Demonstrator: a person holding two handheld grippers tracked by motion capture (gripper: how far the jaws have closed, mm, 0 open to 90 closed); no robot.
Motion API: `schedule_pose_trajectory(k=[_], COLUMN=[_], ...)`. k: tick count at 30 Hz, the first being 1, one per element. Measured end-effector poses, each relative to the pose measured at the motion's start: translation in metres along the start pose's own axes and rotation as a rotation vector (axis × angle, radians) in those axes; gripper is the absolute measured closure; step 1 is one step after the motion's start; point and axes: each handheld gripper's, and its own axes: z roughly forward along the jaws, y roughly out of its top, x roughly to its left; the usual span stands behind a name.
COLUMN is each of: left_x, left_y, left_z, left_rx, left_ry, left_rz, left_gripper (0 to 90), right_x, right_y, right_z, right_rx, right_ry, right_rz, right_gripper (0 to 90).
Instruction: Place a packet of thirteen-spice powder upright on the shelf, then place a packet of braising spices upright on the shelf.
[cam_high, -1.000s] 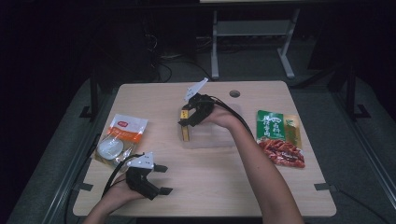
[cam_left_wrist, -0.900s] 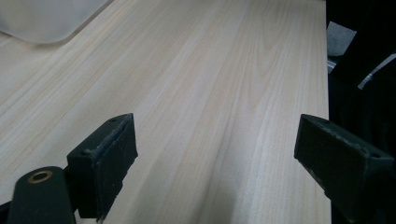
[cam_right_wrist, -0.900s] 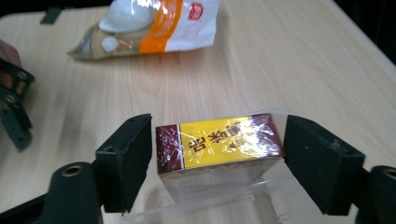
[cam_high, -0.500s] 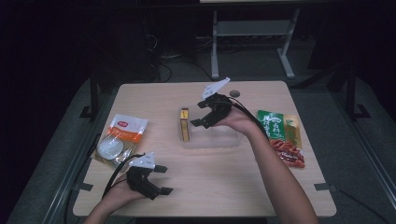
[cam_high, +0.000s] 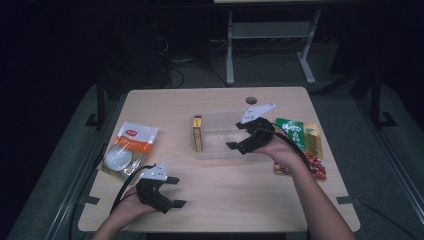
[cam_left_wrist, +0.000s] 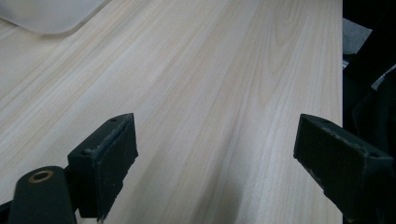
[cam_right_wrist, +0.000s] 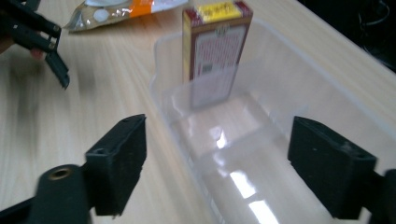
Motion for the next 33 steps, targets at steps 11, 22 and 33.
schedule_pose_trajectory(k=[11,22,33], left_x=[0.000,0.000,0.001], left_y=[-0.001,-0.001,-0.002], left_z=[-0.003,-0.004,-0.004], left_rx=[0.000,-0.010,-0.001], left_ry=[0.006,0.010,0.007], left_rz=[0.006,0.006,0.005], left_gripper=[13.0,13.2,13.4], right_x=[0.012,-0.014,-0.050], right_y=[-0.046,-0.115,-0.158], right_z=[-0.032,-0.069,-0.085], right_rx=[0.049,0.103,0.196], right_ry=[-0.067,-0.203,-0.310], right_rz=[0.051,0.171,0.274], right_gripper=[30.0,75.4,90.0])
